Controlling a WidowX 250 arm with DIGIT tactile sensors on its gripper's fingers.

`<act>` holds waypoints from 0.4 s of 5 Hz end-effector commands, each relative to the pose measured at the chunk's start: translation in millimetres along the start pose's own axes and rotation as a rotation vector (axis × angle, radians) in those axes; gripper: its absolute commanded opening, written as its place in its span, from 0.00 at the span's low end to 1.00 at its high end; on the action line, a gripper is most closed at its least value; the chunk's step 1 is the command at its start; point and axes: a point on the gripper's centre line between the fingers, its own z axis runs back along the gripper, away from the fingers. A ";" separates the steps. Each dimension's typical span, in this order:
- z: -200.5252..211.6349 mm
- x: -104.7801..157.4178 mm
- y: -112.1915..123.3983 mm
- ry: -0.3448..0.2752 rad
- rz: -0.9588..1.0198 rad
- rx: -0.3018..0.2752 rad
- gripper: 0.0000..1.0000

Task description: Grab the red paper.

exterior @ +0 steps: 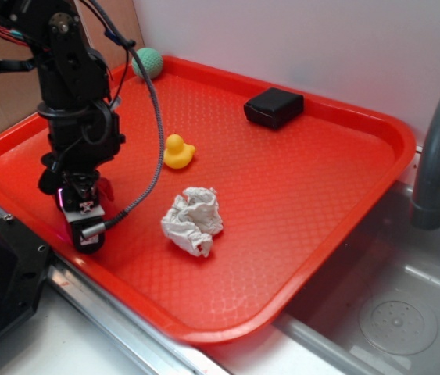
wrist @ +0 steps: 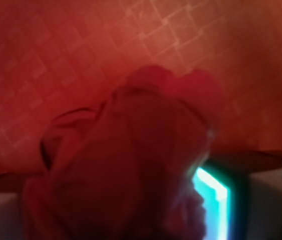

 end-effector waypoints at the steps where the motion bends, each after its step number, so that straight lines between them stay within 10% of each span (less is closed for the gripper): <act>1: 16.6 6.8 1.0 -0.056 0.038 -0.007 0.00; 2: 72.2 14.9 13.5 -0.198 0.132 0.015 0.00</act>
